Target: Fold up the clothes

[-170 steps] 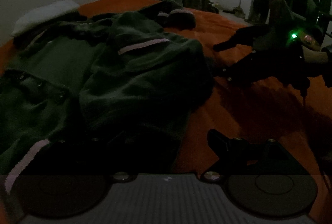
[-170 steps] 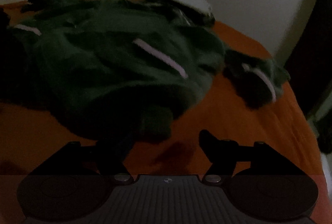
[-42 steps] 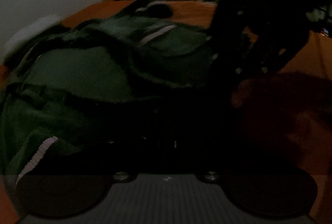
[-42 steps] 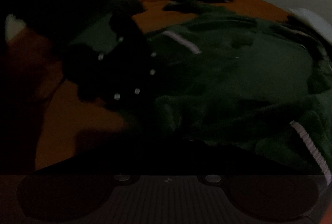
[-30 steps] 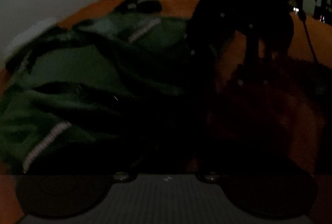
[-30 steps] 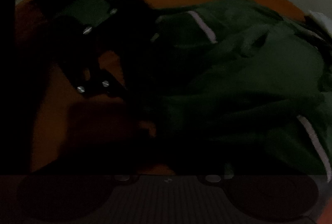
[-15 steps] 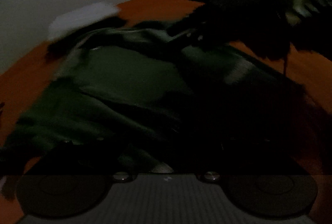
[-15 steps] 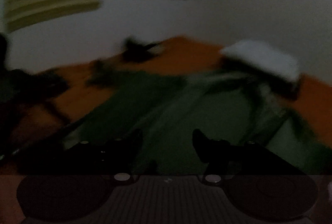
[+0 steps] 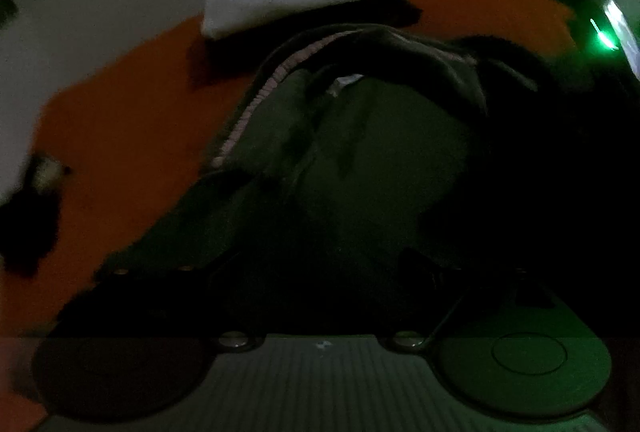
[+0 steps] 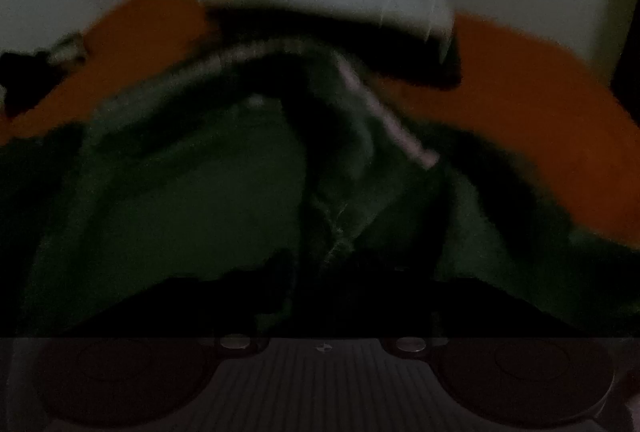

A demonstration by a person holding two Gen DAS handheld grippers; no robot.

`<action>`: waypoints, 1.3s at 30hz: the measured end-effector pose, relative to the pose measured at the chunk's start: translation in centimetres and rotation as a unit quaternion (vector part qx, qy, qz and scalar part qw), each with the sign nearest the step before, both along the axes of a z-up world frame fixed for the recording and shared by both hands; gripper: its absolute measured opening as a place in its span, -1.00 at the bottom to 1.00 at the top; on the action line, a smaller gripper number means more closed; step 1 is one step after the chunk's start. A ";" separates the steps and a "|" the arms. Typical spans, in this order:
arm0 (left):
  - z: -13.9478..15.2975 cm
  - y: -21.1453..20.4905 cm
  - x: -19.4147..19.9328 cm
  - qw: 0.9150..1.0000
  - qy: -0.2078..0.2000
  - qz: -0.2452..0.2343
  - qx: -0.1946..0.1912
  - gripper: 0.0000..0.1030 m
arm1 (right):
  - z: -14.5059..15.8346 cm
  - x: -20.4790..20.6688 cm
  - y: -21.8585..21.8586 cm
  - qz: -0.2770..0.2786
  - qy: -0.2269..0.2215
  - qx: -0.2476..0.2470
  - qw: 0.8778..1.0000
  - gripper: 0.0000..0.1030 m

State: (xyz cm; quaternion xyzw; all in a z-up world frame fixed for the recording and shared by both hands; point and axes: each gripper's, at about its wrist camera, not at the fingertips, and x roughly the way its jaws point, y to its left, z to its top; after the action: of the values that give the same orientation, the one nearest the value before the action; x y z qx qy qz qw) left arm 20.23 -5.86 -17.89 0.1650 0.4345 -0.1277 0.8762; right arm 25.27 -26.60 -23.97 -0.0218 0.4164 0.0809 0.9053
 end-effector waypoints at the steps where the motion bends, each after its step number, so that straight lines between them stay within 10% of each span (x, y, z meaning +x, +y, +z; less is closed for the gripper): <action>1: -1.1 0.2 1.6 1.000 0.005 0.013 -0.007 0.73 | 0.0 0.4 -0.2 -0.003 0.016 0.007 1.000 -0.89; 3: -3.1 0.9 4.4 0.998 0.015 0.049 -0.025 0.35 | 1.2 1.0 -0.9 -0.007 0.039 0.052 0.998 -0.89; 8: -4.3 1.8 7.6 0.993 0.037 0.078 -0.082 0.31 | 7.3 3.1 -1.1 -0.025 0.034 0.215 0.976 -0.89; 13: -4.6 1.7 9.7 0.987 0.034 0.109 -0.116 0.31 | 6.8 7.8 -0.3 -0.119 0.040 0.376 0.918 -0.63; 15: -4.8 1.6 9.8 0.987 0.032 0.108 -0.111 0.31 | 5.3 8.4 0.5 -0.122 0.067 0.359 0.923 0.23; 16: -4.8 1.5 9.7 0.989 0.029 0.105 -0.101 0.31 | 5.0 8.0 0.6 -0.117 0.075 0.345 0.928 0.33; 22: -5.3 0.5 8.8 0.995 0.031 0.079 -0.053 0.35 | 6.6 -0.8 -1.2 -0.043 0.074 0.212 0.974 0.45; 26: -5.5 0.1 8.9 0.995 0.021 0.081 -0.062 -0.61 | 7.1 -8.4 -2.2 0.025 0.071 0.125 0.989 0.49; 29: -4.6 -0.4 9.1 0.993 0.004 0.092 -0.078 -0.72 | 5.0 -14.5 -2.0 0.055 0.057 0.131 0.988 0.49; 35: -2.1 -3.2 11.4 0.984 0.034 0.115 -0.132 -0.61 | 0.8 -20.2 -0.2 0.063 0.081 0.196 0.975 0.48; 39: -2.3 -6.9 12.4 0.982 0.062 0.101 -0.149 0.47 | 0.3 -18.9 -0.5 0.025 0.103 0.279 0.954 0.38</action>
State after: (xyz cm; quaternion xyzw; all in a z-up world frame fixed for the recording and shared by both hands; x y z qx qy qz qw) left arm 32.63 -12.74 -20.20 -0.0202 0.4784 -0.1113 0.8708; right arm 6.32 -27.06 -23.63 0.2297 0.4679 0.2183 0.8250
